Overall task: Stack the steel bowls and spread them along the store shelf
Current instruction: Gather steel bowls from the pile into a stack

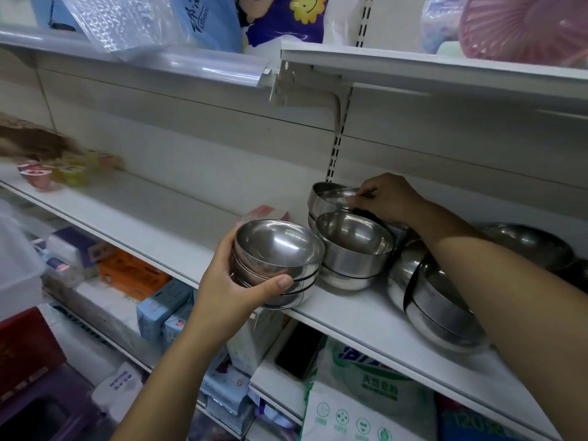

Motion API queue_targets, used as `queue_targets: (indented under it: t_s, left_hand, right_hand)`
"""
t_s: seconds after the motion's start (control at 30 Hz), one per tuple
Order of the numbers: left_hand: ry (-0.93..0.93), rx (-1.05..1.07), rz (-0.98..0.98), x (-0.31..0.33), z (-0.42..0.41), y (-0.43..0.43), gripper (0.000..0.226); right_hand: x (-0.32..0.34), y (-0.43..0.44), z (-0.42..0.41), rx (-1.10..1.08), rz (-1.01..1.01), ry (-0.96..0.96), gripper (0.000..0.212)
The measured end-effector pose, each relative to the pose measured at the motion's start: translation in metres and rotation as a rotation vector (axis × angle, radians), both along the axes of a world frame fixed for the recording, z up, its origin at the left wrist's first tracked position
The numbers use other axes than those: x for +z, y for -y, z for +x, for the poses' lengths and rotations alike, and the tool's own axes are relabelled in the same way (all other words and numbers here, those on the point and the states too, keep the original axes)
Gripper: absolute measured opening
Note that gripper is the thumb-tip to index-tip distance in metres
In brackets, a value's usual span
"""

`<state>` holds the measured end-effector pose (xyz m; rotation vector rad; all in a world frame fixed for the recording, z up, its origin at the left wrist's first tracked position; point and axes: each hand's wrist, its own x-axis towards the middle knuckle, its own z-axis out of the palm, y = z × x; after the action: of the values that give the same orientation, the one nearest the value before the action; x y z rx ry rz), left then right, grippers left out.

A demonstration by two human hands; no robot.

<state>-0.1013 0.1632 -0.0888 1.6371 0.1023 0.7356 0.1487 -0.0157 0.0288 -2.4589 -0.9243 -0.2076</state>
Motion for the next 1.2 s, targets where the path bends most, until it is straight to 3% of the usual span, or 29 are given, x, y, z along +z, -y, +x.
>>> queue_targets:
  t_s: [0.4,0.53,0.73,0.83,1.03,1.2]
  left_hand:
    - [-0.007,0.014,-0.001,0.0,-0.001,0.001,0.093]
    - [0.005,0.015,0.005,0.002,-0.002,0.004,0.092]
    - [0.003,0.005,0.01,0.002,-0.001,0.002,0.091]
    - [0.002,-0.005,0.016,0.0,-0.002,0.001,0.093]
    - [0.018,-0.05,0.036,-0.002,-0.001,0.0,0.091]
    - [0.019,-0.068,0.059,-0.005,0.001,0.0,0.099]
  right_hand:
    - [0.007,-0.002,0.002,-0.037,0.081,-0.023,0.03]
    - [0.011,0.004,-0.012,0.0,0.135,0.026,0.023]
    - [0.012,0.007,-0.055,0.126,0.362,0.0,0.015]
    - [0.011,0.007,-0.085,0.211,0.45,-0.112,0.003]
    - [-0.012,0.005,-0.127,0.436,0.499,-0.166,0.01]
    - [-0.027,0.006,-0.135,0.397,0.372,-0.022,0.003]
